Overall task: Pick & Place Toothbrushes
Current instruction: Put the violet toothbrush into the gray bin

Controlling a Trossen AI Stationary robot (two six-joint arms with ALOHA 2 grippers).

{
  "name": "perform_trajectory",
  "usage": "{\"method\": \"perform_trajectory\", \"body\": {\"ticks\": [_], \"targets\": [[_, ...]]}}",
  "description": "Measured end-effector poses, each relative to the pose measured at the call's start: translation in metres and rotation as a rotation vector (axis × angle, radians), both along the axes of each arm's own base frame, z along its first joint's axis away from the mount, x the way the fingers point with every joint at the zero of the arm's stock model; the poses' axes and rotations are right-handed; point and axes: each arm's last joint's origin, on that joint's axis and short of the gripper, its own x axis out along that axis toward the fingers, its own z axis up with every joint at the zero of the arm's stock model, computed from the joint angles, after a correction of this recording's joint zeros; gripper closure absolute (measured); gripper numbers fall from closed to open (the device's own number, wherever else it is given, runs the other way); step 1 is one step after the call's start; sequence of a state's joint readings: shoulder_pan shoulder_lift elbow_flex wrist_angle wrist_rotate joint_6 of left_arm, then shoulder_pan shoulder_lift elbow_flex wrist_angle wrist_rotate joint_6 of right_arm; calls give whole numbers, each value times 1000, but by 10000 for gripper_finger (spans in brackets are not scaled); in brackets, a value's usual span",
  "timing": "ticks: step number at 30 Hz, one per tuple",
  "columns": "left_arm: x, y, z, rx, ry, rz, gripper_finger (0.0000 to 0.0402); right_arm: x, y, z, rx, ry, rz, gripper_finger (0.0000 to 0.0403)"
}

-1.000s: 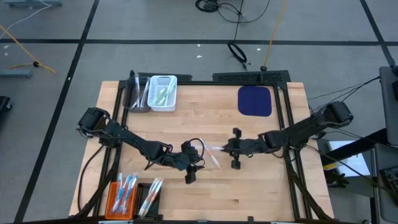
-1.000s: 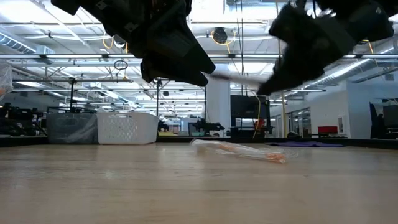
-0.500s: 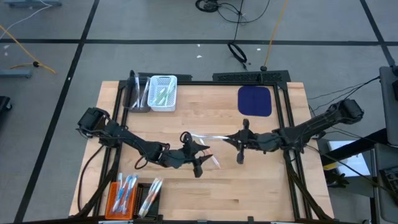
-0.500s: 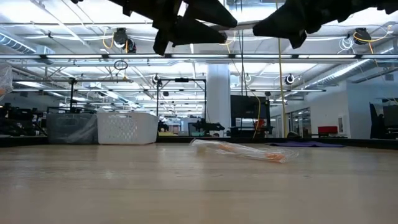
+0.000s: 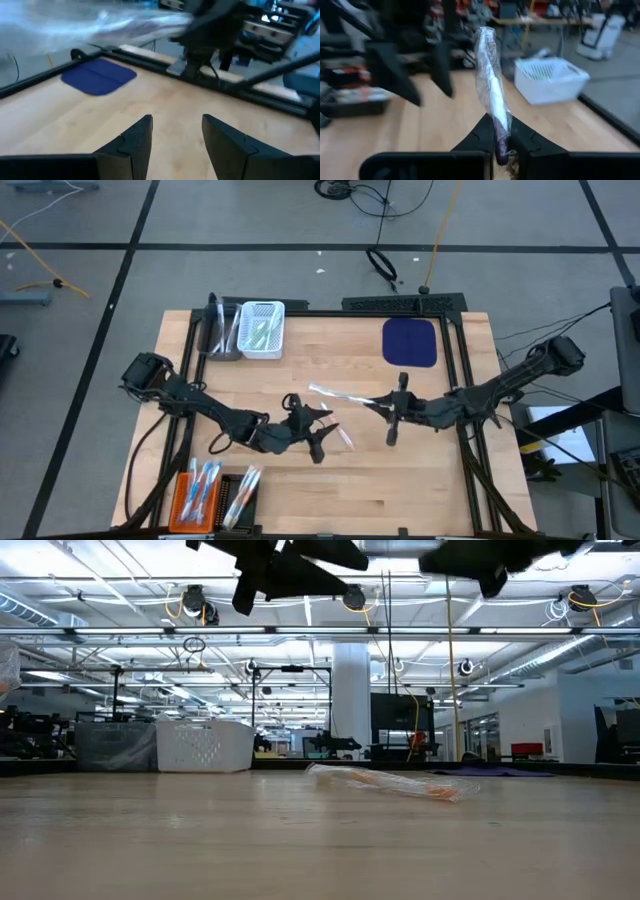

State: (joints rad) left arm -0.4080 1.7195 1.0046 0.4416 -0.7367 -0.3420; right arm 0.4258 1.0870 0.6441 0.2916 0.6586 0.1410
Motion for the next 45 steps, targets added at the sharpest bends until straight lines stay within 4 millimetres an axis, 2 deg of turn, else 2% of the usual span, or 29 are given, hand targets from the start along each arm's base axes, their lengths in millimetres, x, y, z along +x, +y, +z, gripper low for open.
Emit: {"method": "perform_trajectory", "body": {"ticks": [4, 11, 16, 30, 38, 41, 45], "targets": [[1, 0, 6, -1, -56, 1, 227, -3, 11, 12, -37, -93, 60, 391], [1, -7, 31, 101, -242, -40, 227, -10, 25, 16, -106, -117, 41, 391], [-2, -10, 43, 151, -333, -52, 227, -15, 34, 21, -130, -161, 94, 391], [6, 9, 51, 146, -435, -183, 227, -14, 44, 22, -142, -209, 150, 391], [5, 11, 59, 166, -521, -236, 228, -13, 44, 22, -143, -211, 168, 391], [5, 9, 60, 169, -541, -277, 254, -13, 44, 22, -146, -207, 169, 391], [5, 9, 60, 174, -543, -308, 353, -13, 44, 22, -149, -207, 171, 391]]}}
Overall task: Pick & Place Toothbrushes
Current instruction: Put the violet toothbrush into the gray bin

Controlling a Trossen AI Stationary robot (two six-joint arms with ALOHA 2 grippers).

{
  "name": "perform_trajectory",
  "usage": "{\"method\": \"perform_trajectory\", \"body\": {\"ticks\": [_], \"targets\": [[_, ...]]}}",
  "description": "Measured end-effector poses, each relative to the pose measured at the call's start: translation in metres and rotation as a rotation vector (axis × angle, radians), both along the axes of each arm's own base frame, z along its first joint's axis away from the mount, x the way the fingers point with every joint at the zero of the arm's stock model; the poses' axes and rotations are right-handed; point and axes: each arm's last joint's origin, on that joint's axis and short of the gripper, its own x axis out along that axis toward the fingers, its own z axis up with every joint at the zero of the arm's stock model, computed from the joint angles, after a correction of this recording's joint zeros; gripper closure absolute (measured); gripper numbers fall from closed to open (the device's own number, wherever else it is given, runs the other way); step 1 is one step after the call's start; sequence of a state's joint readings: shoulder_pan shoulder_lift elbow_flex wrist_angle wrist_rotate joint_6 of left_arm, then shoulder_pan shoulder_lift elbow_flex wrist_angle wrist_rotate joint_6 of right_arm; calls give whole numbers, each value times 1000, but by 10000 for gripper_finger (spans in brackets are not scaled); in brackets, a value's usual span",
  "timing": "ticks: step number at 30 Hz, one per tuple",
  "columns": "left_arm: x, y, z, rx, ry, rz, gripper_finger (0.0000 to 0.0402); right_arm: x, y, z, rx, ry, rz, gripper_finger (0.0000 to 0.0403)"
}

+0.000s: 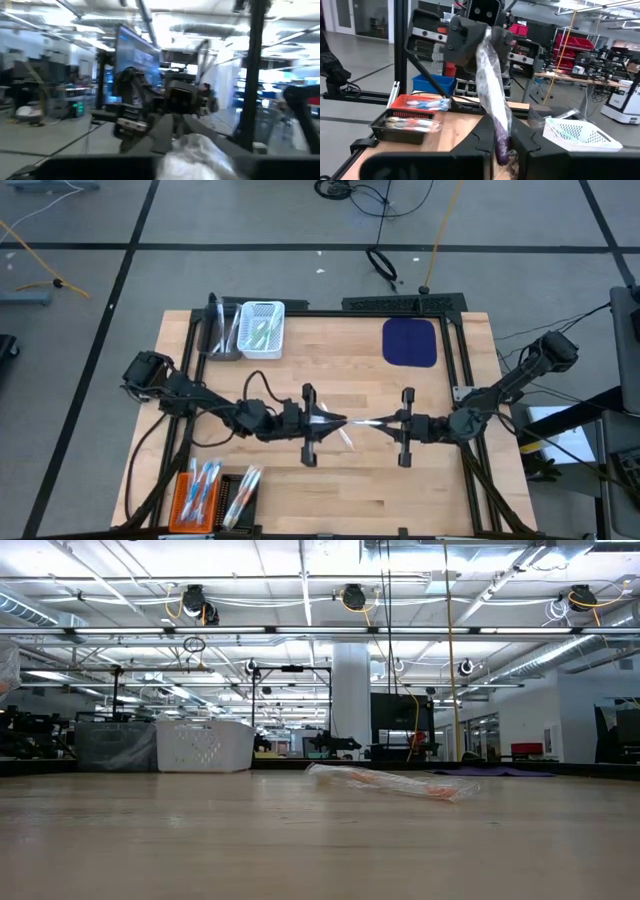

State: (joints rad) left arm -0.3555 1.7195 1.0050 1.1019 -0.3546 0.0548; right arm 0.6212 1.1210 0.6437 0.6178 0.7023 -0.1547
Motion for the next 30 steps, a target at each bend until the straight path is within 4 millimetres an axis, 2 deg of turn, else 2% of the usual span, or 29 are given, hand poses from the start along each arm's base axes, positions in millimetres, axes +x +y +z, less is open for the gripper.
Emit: {"method": "perform_trajectory", "body": {"ticks": [2, 5, 13, 17, 23, 30], "targets": [[0, -1, 0, 12, -3, -23, 386, 0, 0, 0, -1, 0, 3, 391], [0, -1, 0, -4, -1, -39, 394, 0, 0, 0, -2, 1, 0, 388], [1, 0, -2, -4, 16, 1, 398, 0, 0, -8, -63, 70, -5, 343], [-3, 2, 4, 3, 43, 13, 399, 0, 0, -11, -70, 99, -9, 330], [-15, 8, 20, 3, 119, 62, 400, 0, -1, -13, -60, 113, -10, 305], [-45, 18, 43, -4, 274, 202, 401, 4, -8, -17, -56, 154, -47, 279]]}}
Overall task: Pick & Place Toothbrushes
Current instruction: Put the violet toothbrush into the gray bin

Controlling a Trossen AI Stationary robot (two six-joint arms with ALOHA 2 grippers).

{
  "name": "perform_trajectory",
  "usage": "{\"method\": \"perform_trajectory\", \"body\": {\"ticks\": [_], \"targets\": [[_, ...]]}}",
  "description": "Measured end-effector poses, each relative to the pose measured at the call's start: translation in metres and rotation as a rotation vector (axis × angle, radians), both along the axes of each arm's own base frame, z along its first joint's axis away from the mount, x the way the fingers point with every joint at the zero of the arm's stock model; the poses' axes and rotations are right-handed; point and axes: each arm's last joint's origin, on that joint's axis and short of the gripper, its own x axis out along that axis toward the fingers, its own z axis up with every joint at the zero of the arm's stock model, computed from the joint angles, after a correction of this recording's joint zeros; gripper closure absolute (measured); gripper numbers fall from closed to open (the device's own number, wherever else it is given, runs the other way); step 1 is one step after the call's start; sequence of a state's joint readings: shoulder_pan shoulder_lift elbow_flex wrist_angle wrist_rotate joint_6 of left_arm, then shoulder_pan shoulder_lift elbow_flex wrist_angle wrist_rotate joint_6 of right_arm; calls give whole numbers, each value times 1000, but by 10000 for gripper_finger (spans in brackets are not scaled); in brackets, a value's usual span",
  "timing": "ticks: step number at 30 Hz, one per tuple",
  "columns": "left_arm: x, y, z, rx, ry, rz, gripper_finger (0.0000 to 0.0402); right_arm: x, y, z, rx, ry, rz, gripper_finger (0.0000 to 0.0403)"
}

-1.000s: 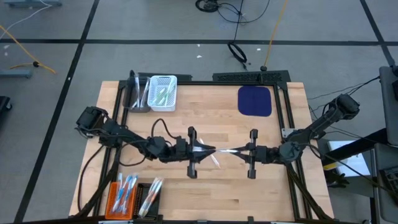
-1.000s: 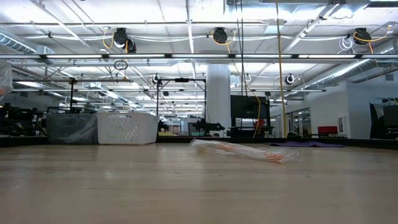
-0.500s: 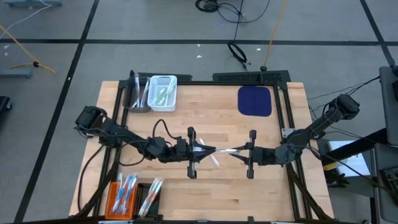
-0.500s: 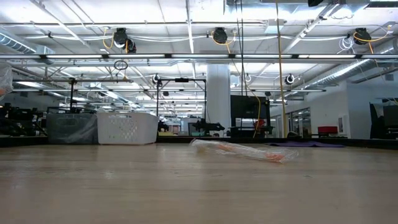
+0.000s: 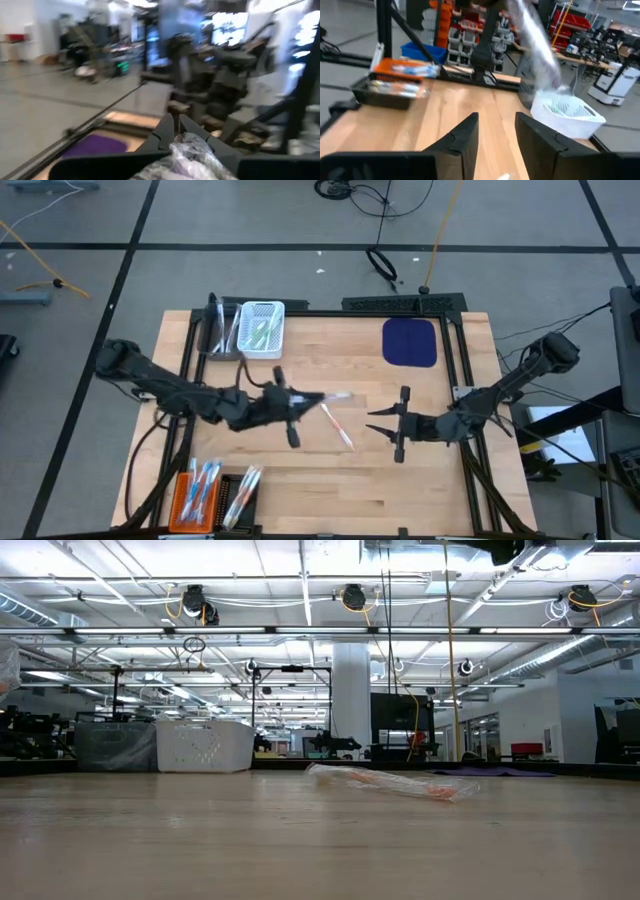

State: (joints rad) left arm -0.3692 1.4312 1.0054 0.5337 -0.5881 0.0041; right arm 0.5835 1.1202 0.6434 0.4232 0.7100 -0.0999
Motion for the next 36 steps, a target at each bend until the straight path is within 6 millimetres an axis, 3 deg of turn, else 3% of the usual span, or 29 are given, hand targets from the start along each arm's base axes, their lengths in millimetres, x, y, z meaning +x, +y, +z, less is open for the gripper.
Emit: {"method": "perform_trajectory", "body": {"ticks": [10, 22, 29, 36], "targets": [[-62, 33, 17, -61, 217, 388, 401, 4, -9, -2, 55, 6, -44, 281], [-136, 91, 7, -220, 342, 788, 401, 4, -8, -2, 54, 6, -40, 284], [-158, 117, -7, -313, 464, 976, 401, 4, -8, -2, 53, 6, -40, 284], [-167, 139, -14, -407, 563, 1093, 401, 4, -8, -2, 53, 6, -39, 284]]}}
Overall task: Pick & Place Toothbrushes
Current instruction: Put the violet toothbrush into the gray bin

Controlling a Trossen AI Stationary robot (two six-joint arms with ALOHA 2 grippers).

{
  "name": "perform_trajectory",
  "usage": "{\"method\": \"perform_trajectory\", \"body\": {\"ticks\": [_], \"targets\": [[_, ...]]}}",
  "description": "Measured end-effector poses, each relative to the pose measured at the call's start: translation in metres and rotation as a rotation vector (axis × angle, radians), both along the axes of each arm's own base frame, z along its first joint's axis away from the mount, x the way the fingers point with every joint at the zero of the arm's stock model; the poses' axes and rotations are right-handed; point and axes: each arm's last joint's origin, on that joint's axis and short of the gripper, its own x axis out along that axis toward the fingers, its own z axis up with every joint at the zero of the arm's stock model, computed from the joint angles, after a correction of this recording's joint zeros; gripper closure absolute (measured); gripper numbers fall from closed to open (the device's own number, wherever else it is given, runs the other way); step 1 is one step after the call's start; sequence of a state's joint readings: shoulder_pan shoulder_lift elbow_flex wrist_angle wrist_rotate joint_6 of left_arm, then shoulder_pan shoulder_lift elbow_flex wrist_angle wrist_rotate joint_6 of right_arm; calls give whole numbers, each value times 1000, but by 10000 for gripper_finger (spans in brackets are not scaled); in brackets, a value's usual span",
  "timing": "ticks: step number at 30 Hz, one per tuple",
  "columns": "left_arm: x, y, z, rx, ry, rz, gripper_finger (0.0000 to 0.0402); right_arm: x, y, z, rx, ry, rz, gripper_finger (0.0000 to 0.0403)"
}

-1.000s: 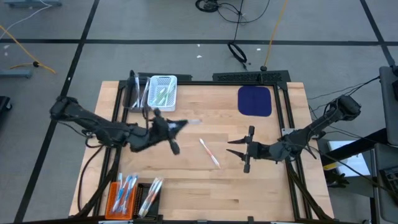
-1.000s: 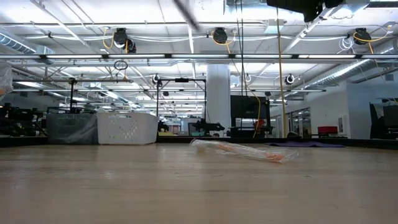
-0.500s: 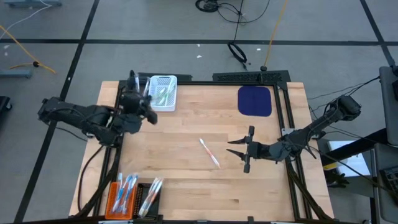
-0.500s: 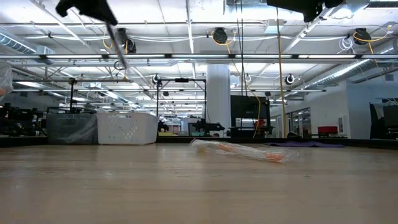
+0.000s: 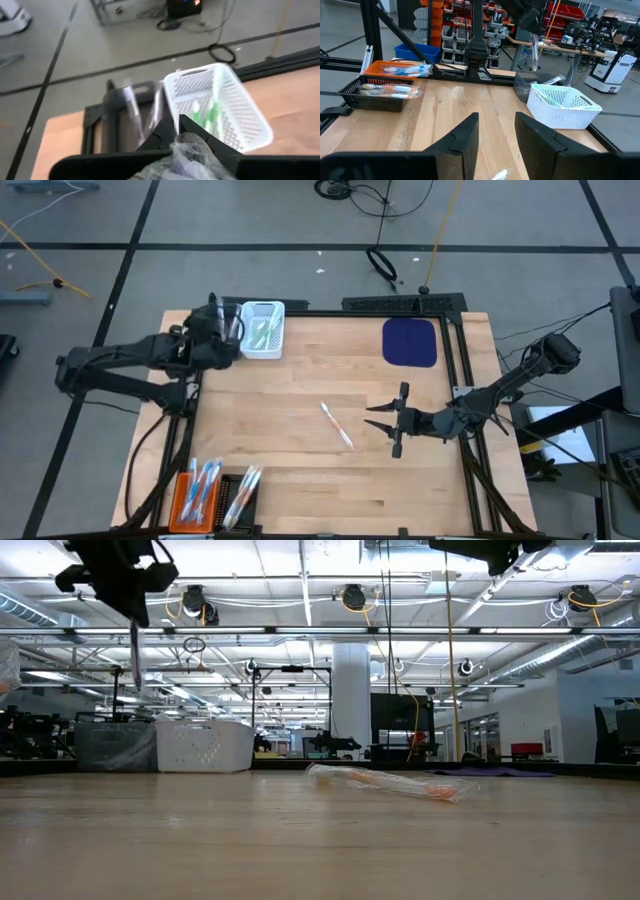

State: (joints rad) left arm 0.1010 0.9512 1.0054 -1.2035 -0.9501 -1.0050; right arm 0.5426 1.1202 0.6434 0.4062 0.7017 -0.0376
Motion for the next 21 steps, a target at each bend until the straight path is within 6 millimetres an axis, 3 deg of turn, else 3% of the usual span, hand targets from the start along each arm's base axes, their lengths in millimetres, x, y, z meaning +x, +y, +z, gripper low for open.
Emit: {"method": "perform_trajectory", "body": {"ticks": [6, 21], "targets": [[-4, 18, -5, -112, 29, 95, 401, 0, 0, 0, 0, 0, 0, 284], [8, 63, -32, -345, 207, 212, 401, 0, 0, 0, -1, 0, 0, 284]]}}
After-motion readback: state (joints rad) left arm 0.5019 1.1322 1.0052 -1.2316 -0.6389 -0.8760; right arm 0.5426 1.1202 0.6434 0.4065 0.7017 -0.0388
